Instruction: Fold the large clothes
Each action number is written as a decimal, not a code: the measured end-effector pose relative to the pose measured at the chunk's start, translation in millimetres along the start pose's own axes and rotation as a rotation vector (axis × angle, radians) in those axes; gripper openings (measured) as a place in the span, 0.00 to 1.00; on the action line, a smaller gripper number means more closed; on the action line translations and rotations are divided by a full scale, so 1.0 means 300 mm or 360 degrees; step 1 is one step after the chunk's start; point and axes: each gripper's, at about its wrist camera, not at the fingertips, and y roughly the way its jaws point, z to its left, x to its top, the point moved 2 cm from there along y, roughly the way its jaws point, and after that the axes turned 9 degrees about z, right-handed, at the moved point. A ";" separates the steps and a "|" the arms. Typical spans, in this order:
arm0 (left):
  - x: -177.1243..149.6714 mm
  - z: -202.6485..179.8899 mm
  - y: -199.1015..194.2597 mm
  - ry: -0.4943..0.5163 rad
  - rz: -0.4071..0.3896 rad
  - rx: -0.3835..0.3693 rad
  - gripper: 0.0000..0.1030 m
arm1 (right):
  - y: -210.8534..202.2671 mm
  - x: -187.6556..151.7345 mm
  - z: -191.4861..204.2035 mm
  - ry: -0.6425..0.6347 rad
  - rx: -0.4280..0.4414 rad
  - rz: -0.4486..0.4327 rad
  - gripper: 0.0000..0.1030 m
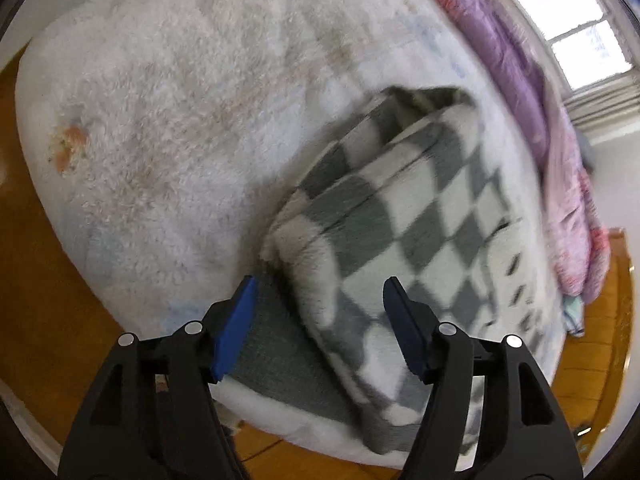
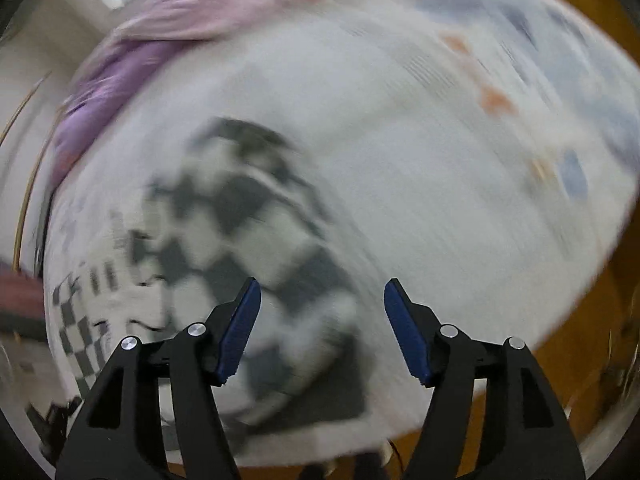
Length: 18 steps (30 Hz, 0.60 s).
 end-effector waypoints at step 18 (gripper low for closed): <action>0.043 0.073 0.119 0.0235 0.0074 0.0047 0.81 | 0.539 0.068 0.798 -0.0643 0.0109 0.0179 0.01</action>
